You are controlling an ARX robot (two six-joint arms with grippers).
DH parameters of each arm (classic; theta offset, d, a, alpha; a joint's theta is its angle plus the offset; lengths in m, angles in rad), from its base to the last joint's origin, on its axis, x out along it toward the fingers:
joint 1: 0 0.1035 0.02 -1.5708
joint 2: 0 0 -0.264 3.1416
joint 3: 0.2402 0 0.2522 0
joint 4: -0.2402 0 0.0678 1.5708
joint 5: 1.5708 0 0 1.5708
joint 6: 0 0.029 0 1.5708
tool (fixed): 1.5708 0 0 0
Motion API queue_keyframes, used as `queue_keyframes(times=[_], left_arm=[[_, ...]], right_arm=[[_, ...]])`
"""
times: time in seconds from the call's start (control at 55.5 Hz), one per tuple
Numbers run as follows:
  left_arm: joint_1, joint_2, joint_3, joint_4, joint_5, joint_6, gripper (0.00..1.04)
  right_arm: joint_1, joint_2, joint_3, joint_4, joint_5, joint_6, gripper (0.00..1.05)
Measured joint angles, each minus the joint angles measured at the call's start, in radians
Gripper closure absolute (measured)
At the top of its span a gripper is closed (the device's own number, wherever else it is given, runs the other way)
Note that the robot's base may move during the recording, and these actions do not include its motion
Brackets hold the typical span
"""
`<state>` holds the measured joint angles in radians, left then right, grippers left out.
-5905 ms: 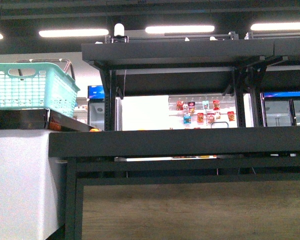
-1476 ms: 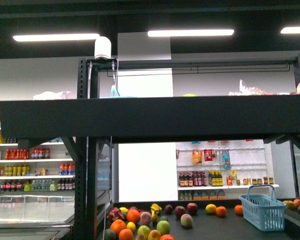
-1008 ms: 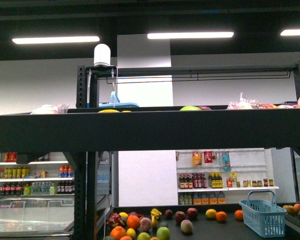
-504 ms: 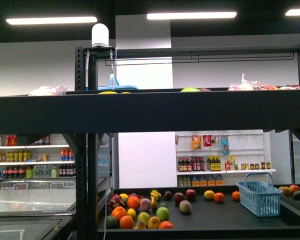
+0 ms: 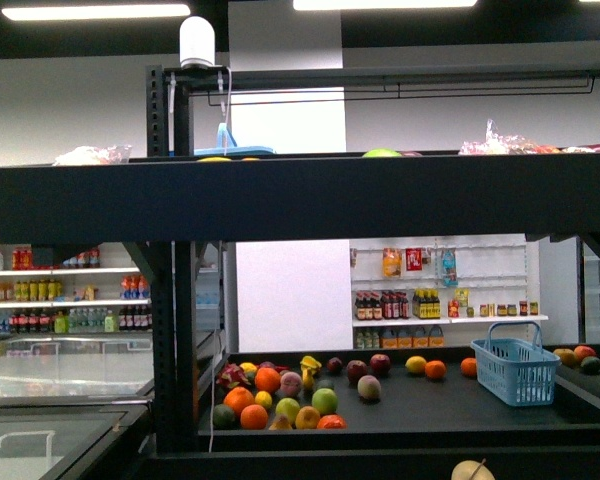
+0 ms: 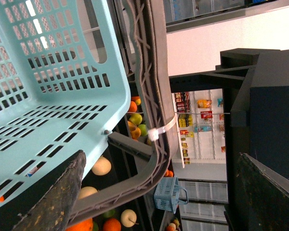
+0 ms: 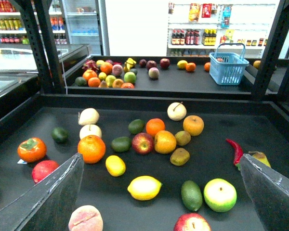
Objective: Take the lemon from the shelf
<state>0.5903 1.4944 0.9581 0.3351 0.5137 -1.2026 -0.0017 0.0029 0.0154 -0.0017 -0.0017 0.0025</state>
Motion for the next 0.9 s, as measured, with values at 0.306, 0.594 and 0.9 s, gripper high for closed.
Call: queue_keyframes(times=[0.306, 0.594, 0.9], left_arm=[[-0.043, 0.183, 0.178, 0.061, -0.014, -0.034, 0.08], [-0.072, 0.268, 0.286, 0.053, -0.037, -0.042, 0.08], [-0.074, 0.292, 0.317, -0.029, -0.07, -0.01, 0.34]], right_arm=[[0.0, 0.0, 0.0, 0.0, 0.0, 0.0, 0.07], [0.0, 0.0, 0.0, 0.0, 0.0, 0.0, 0.07], [0.0, 0.0, 0.0, 0.0, 0.0, 0.0, 0.07]])
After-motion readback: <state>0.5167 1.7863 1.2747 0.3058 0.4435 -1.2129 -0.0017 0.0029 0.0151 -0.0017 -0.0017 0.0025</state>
